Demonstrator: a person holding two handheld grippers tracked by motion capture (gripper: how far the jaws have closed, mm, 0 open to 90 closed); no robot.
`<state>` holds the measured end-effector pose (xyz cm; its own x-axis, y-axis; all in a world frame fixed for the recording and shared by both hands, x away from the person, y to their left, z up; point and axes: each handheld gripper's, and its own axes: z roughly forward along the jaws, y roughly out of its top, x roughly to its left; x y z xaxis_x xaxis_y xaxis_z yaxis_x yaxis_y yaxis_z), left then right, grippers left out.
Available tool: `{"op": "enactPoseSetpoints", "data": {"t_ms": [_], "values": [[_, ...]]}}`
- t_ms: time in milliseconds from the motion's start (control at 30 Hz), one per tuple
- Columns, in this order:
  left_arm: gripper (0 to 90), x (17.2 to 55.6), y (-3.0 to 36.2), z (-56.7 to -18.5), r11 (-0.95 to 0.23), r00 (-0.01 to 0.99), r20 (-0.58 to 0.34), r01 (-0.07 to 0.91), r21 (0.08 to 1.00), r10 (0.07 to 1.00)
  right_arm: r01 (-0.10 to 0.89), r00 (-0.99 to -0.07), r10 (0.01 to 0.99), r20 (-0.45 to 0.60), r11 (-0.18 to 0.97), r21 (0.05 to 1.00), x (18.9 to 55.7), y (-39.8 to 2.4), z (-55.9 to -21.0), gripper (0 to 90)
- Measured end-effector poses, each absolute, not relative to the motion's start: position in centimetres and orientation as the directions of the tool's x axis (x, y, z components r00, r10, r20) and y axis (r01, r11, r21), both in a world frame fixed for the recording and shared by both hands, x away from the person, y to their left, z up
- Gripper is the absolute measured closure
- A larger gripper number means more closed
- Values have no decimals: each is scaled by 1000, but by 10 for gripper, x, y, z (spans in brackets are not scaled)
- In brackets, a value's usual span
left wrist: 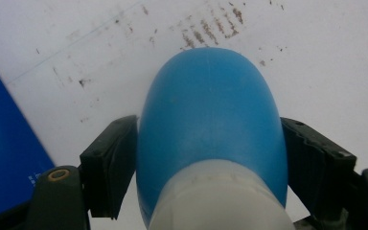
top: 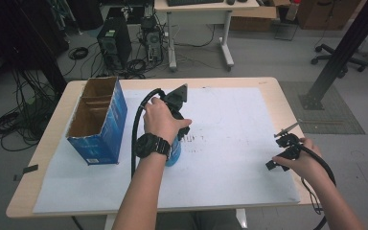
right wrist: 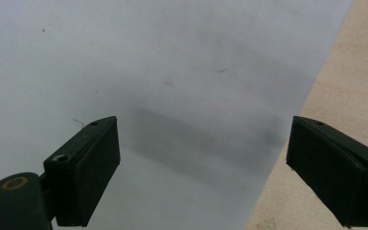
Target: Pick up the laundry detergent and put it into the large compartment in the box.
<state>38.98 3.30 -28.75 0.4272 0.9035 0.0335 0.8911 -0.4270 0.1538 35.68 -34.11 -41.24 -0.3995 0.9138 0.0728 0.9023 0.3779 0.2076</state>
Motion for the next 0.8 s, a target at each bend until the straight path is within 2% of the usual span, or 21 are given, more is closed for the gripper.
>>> {"op": "enactPoseSetpoints", "data": {"t_ms": [500, 800], "values": [[357, 391, 33, -289, -427, 426, 38, 893, 140, 904, 903, -399, 914, 75, 377, 204, 357, -341, -415, 110], [371, 392, 33, -289, -422, 421, 34, 896, 140, 906, 904, -399, 914, 75, 378, 201, 356, -342, -416, 110]]}}
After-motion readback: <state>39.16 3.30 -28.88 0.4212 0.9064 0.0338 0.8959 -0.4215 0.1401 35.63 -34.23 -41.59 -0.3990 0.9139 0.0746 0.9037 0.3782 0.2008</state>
